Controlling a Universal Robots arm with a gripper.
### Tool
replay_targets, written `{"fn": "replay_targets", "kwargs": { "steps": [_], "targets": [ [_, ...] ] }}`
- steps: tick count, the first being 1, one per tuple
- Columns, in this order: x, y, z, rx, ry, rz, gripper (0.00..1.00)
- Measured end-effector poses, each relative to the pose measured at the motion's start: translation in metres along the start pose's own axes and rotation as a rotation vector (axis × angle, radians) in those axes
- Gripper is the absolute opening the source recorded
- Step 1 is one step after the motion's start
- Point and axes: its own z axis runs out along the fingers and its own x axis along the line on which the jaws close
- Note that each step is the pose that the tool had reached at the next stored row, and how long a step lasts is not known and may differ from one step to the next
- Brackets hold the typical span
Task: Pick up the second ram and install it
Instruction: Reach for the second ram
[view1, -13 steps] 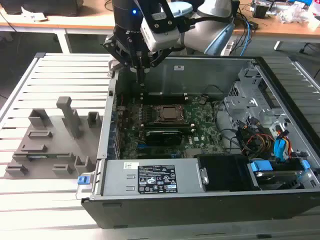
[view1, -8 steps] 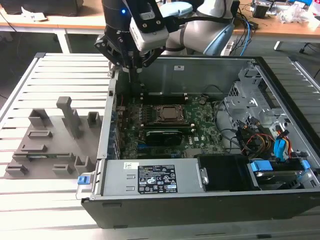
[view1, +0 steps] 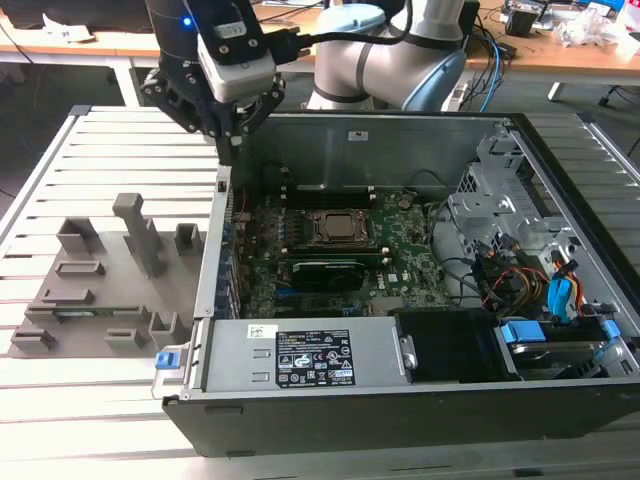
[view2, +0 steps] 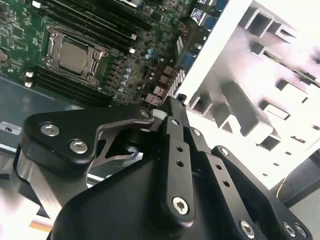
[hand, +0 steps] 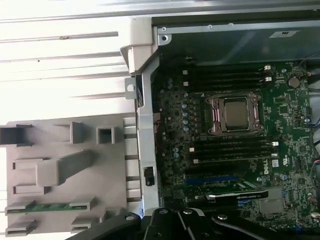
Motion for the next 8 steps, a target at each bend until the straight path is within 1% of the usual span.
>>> {"fn": "replay_targets", "kwargs": {
  "steps": [2, 4, 6, 8],
  "targets": [
    [0.0157, -0.0012, -0.0005, 0.0001, 0.0001, 0.000, 0.11],
    [0.0242, -0.0018, -0.0007, 0.0000, 0.0000, 0.000, 0.11],
    [0.0297, -0.0022, -0.0008, 0.0000, 0.0000, 0.000, 0.11],
    [0.0416, -0.0031, -0.0011, 0.0000, 0.0000, 0.000, 0.11]
  ]
}}
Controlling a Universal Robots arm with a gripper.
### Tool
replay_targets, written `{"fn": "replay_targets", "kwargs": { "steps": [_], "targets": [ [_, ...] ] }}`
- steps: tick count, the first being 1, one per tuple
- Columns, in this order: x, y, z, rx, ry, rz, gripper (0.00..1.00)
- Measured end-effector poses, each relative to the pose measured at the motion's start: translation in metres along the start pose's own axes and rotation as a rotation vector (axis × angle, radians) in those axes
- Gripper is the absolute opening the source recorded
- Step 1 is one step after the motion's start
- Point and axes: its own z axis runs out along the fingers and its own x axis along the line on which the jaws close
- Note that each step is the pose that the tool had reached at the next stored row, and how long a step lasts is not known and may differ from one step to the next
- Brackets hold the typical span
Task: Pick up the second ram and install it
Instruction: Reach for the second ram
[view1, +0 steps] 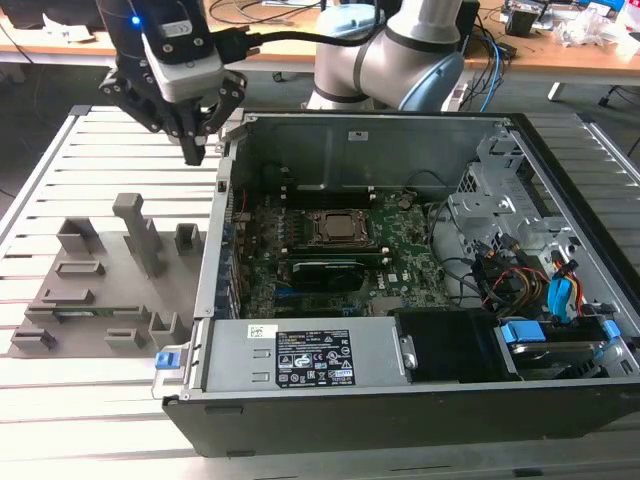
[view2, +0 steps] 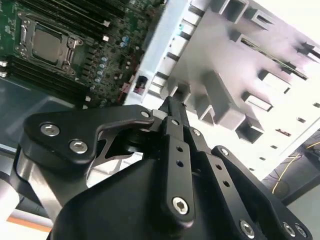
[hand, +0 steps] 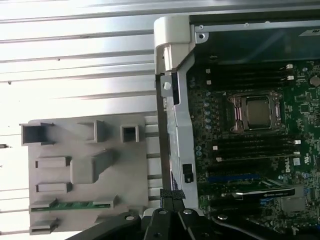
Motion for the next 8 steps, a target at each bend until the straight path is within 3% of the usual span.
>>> {"fn": "replay_targets", "kwargs": {
  "steps": [8],
  "targets": [
    [0.0393, -0.0029, -0.0009, 0.0000, -0.0001, 0.000, 0.11]
  ]
}}
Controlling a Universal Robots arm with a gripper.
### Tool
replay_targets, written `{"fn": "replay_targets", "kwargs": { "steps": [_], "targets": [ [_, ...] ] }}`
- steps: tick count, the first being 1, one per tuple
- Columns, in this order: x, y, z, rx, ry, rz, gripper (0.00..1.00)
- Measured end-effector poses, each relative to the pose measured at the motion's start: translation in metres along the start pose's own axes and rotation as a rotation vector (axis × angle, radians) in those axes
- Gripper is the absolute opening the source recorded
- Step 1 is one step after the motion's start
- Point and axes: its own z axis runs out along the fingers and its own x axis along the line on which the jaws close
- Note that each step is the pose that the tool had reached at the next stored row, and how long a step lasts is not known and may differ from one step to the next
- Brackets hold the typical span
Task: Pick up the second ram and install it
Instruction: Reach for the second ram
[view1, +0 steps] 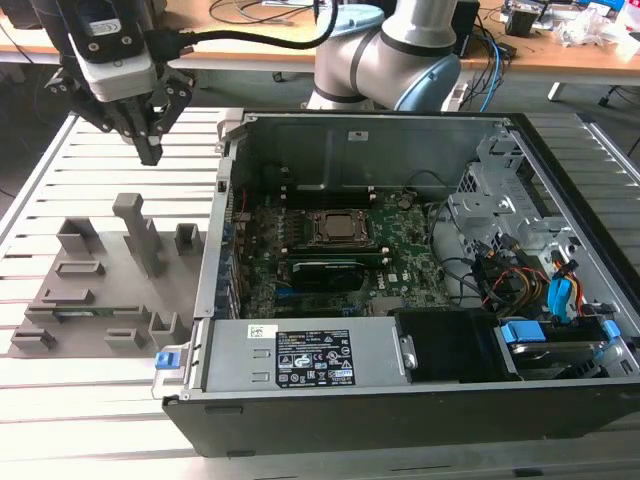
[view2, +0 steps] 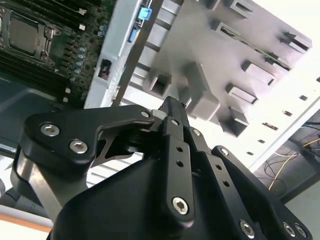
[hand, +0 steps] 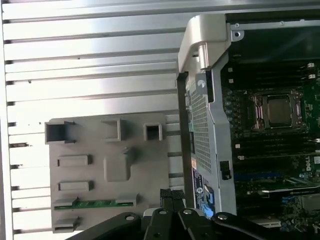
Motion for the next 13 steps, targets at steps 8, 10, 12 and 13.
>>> {"fn": "replay_targets", "kwargs": {
  "steps": [8, 10, 12, 13],
  "targets": [
    [0.0341, -0.0026, -0.0006, 0.0001, 0.0000, 0.000, 0.11],
    [0.0434, -0.0033, -0.0007, 0.0000, -0.0001, 0.000, 0.11],
    [0.0520, -0.0039, -0.0008, 0.0000, 0.0000, 0.000, 0.11],
    [0.0556, -0.0042, -0.0009, 0.0000, 0.0000, 0.000, 0.11]
  ]
}}
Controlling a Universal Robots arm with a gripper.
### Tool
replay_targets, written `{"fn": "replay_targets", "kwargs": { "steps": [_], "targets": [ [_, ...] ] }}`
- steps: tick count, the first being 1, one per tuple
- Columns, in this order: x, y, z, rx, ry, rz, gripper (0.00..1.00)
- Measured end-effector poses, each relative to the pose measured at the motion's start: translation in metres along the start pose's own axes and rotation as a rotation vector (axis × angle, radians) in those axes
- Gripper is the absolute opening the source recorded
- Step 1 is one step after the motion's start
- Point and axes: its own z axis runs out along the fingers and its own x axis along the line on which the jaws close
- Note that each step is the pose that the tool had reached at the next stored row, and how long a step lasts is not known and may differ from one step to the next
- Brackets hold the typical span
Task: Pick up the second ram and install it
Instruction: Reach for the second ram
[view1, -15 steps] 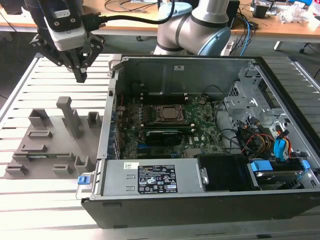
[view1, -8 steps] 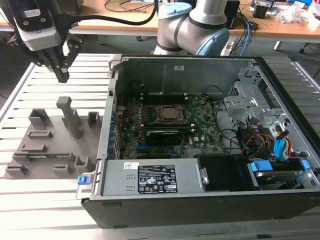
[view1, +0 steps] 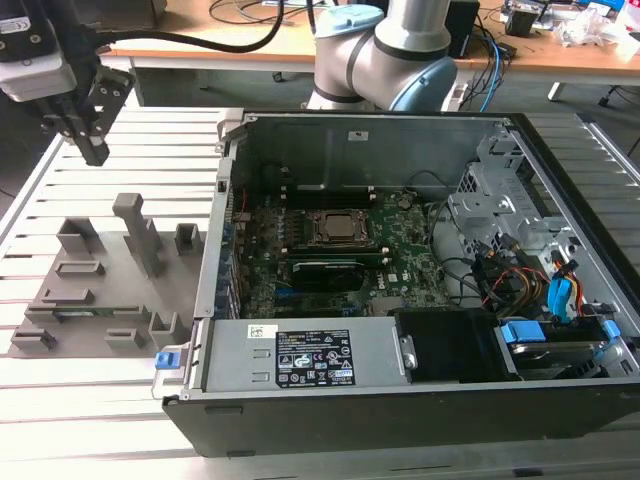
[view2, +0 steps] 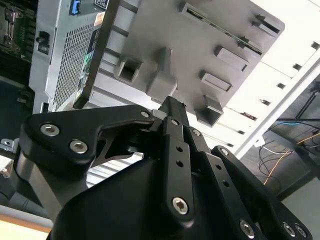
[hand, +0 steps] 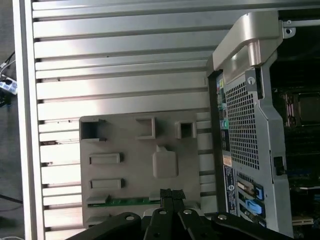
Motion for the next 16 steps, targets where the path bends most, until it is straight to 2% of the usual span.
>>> {"fn": "replay_targets", "kwargs": {
  "steps": [2, 4, 6, 7, 9, 14, 16],
  "targets": [
    [0.0060, -0.0004, -0.0001, 0.0001, 0.0001, 0.000, 0.11],
    [0.0200, -0.0015, -0.0004, 0.0001, 0.0000, 0.000, 0.11],
    [0.0298, -0.0022, -0.0005, 0.0000, 0.0000, 0.000, 0.11],
    [0.0393, -0.0029, -0.0007, 0.0001, 0.0000, 0.000, 0.11],
    [0.0495, -0.0037, -0.0009, 0.0001, 0.0000, 0.000, 0.11],
    [0.0587, -0.0053, -0.0011, 0.0000, 0.0001, 0.000, 0.11],
    [0.0576, -0.0220, -0.0012, 0.0000, 0.0000, 0.000, 0.11]
  ]
}}
